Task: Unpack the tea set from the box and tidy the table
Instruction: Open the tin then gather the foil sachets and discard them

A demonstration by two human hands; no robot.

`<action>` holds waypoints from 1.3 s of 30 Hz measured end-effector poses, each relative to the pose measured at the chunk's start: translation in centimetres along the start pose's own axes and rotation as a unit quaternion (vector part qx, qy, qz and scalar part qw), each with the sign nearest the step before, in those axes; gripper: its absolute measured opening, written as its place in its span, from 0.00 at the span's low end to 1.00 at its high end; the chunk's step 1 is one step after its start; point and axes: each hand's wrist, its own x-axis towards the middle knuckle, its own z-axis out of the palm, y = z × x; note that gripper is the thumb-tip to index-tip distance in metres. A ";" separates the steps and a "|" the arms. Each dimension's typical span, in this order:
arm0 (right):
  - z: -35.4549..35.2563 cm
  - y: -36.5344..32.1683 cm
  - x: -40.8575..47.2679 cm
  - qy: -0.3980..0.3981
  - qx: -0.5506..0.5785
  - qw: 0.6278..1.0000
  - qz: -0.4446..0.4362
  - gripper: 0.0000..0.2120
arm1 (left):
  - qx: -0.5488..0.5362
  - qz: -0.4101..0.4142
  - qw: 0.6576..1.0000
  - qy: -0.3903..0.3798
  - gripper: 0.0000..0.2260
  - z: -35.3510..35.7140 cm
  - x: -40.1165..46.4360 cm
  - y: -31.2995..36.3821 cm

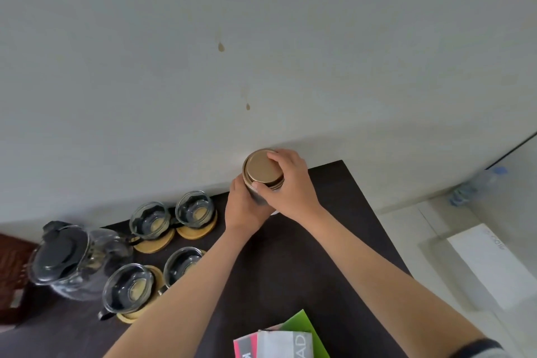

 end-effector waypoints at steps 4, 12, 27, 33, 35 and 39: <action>0.5 -1.6 0.0 0.050 0.028 0.998 -0.012 0.29 | -0.014 0.001 1.000 -0.003 0.36 -1.6 0.1 -1.0; -1.1 0.5 -7.4 0.122 0.044 0.991 0.027 0.26 | 0.012 0.025 1.000 -0.010 0.40 -3.7 0.4 -2.6; 5.2 3.6 -13.4 -0.053 -0.063 0.996 0.046 0.36 | 0.036 0.038 0.998 -0.016 0.41 -3.5 0.7 -3.5; 5.4 3.9 -13.3 -0.051 -0.075 0.995 0.053 0.37 | -0.002 0.039 0.999 -0.003 0.39 -3.3 0.0 -2.9; 5.3 3.8 -13.3 -0.052 -0.073 0.994 0.056 0.38 | -0.032 0.041 0.999 -0.001 0.39 -3.2 -0.5 -2.6; 4.7 3.3 -13.3 -0.048 -0.055 0.995 0.068 0.36 | -0.028 0.021 0.999 -0.007 0.39 -3.4 -1.6 -2.3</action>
